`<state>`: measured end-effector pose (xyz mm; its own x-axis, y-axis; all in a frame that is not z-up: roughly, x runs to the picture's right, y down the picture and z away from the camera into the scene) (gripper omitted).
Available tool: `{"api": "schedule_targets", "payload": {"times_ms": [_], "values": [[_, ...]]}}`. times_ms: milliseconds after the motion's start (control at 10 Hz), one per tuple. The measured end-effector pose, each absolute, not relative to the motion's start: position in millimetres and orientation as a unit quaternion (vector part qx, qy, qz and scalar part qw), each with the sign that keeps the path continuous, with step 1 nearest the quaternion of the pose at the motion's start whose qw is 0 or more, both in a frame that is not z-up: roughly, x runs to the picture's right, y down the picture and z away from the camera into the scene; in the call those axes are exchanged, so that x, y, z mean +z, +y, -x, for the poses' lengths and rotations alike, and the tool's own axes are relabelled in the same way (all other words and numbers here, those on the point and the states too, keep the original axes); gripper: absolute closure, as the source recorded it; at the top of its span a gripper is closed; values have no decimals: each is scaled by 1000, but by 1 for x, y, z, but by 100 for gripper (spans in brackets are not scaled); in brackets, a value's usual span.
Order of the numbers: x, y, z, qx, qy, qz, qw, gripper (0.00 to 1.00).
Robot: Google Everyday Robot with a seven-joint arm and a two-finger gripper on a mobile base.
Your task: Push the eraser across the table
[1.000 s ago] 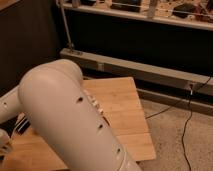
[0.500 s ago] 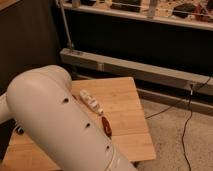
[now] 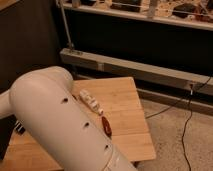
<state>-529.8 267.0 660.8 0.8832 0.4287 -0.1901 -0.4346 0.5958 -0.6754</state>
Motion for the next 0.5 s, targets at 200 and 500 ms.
{"api": "schedule_targets", "payload": {"times_ms": [200, 500], "values": [[668, 266, 541, 235, 7, 373, 898, 100], [683, 260, 553, 242, 12, 371, 896, 100]]}}
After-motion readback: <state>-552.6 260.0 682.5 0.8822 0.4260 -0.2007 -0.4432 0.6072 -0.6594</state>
